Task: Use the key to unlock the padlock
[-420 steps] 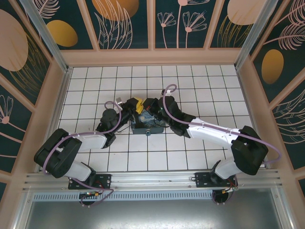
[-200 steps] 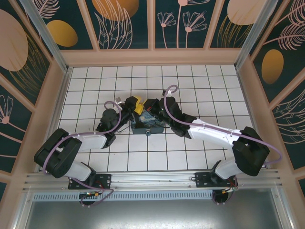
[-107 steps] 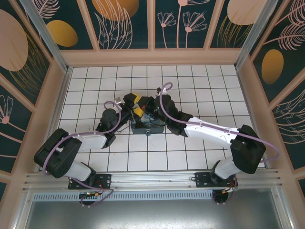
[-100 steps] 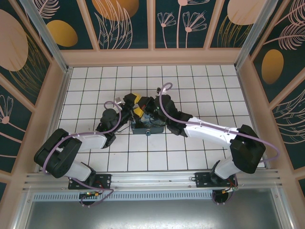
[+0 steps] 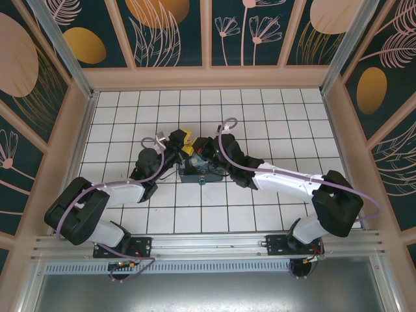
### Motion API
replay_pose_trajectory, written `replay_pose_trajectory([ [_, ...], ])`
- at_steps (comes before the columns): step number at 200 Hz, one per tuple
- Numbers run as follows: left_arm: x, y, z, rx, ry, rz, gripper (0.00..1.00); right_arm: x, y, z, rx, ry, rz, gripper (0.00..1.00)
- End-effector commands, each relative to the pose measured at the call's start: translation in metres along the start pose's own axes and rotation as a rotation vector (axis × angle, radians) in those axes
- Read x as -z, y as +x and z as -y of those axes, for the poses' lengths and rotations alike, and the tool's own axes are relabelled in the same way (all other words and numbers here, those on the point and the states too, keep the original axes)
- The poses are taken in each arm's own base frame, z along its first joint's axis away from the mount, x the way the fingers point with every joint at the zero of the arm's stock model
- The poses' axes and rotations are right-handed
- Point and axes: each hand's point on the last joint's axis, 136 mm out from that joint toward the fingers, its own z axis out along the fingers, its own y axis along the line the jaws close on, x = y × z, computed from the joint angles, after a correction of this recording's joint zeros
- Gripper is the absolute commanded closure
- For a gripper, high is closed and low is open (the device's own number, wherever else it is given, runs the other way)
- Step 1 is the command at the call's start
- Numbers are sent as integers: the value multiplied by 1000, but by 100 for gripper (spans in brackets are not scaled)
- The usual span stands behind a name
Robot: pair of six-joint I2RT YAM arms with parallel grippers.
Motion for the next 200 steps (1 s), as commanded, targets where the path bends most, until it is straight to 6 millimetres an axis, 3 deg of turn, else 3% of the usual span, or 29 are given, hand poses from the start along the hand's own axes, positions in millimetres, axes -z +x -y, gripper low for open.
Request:
replay_pose_trajectory([
  [1,1,6,13,-18,48,-15,47,10,-12,-10,-19,-35,40,100],
  [103,0,2,3,-18,27,-5,65,17,-21,-7,-24,-34,59,100],
  [158,0,0,-1,-21,17,1,81,18,-22,-8,-25,-39,60,100],
  [191,0,0,-4,-25,10,2,99,18,-22,-8,-26,-40,59,100],
  [200,-1,0,-4,-26,9,2,100,18,-22,-7,-26,-40,59,100],
])
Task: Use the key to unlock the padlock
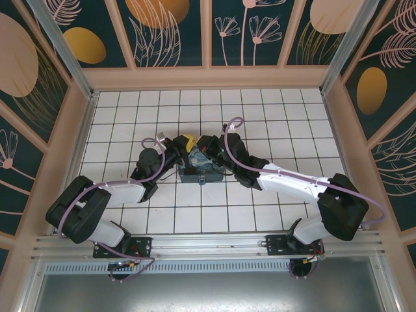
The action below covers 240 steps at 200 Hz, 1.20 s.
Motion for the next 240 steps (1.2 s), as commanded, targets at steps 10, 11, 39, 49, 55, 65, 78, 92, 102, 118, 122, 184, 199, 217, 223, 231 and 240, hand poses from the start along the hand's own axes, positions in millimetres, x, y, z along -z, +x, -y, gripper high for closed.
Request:
replay_pose_trajectory([
  [10,0,2,4,-20,29,-6,100,8,-8,-6,-15,-27,28,100],
  [11,0,2,4,-21,29,-5,100,8,-8,-6,-15,-27,28,100],
  [39,-1,2,2,-110,2,-2,100,19,-16,17,9,40,54,84],
  [49,-3,3,2,-179,-20,-8,100,27,-23,32,27,83,75,65],
  [55,-5,3,3,-235,-35,-13,100,31,-27,41,38,100,83,57],
  [65,-10,4,2,-328,-79,-23,100,40,-33,51,60,107,96,43],
  [78,-17,8,5,-446,-120,-49,100,51,-42,59,96,99,109,32],
  [92,-23,11,9,-554,-144,-77,100,60,-49,57,144,54,110,30],
  [102,-27,14,13,-631,-157,-102,100,65,-54,50,185,-9,106,30],
  [118,-33,19,17,-739,-169,-141,100,72,-48,26,244,-165,47,31],
  [122,-33,20,18,-760,-172,-146,100,73,-47,20,260,-202,37,32],
  [184,-34,34,33,-805,-92,-201,100,74,-33,-25,306,-426,-27,44],
  [199,-34,36,34,-785,-81,-206,100,71,-31,-29,305,-448,-36,46],
  [217,-34,38,35,-746,-63,-215,100,66,-28,-31,313,-459,-44,47],
  [223,-34,40,35,-733,-55,-222,100,65,-28,-31,318,-461,-45,48],
  [231,-34,41,35,-714,-50,-228,100,62,-27,-30,327,-464,-47,48],
  [240,-33,43,35,-694,-41,-237,100,60,-27,-30,336,-466,-47,48],
])
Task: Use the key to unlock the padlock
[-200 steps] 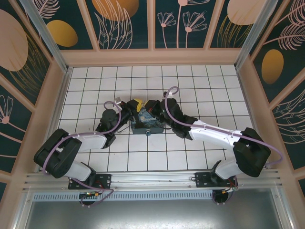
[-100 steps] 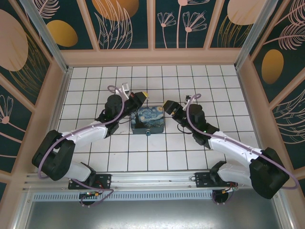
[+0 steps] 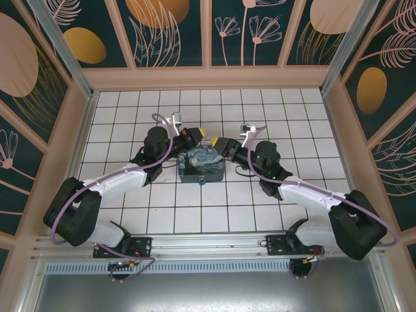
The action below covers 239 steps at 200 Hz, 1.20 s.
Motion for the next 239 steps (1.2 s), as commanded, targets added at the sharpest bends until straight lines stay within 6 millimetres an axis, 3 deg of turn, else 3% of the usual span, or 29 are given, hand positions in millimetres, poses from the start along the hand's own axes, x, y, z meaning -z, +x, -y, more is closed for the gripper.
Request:
replay_pose_trajectory([
  [1,2,-1,17,30,89,-2,100,-7,-9,-29,76,-115,19,48],
  [89,7,6,19,141,131,-22,100,-30,-7,-25,84,-154,-4,54],
  [164,7,9,11,203,116,-24,100,-39,-1,-17,57,-131,-19,83],
  [239,5,7,11,214,111,-18,100,-41,1,-9,43,-97,-23,100],
])
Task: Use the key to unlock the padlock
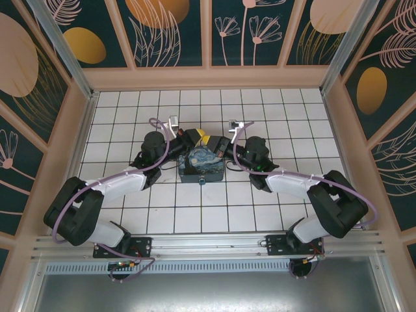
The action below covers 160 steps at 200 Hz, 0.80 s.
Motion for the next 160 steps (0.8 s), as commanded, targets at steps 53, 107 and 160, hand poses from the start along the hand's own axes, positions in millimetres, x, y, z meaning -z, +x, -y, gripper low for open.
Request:
replay_pose_trajectory([
  [53,-3,1,6,-3,19,-11,85,-5,-6,-12,15,-28,14,100],
  [107,-4,0,2,-3,7,1,83,-3,-4,-8,10,-16,10,100],
  [160,-3,-3,-3,-7,-13,15,82,0,-4,-9,11,-10,12,100],
])
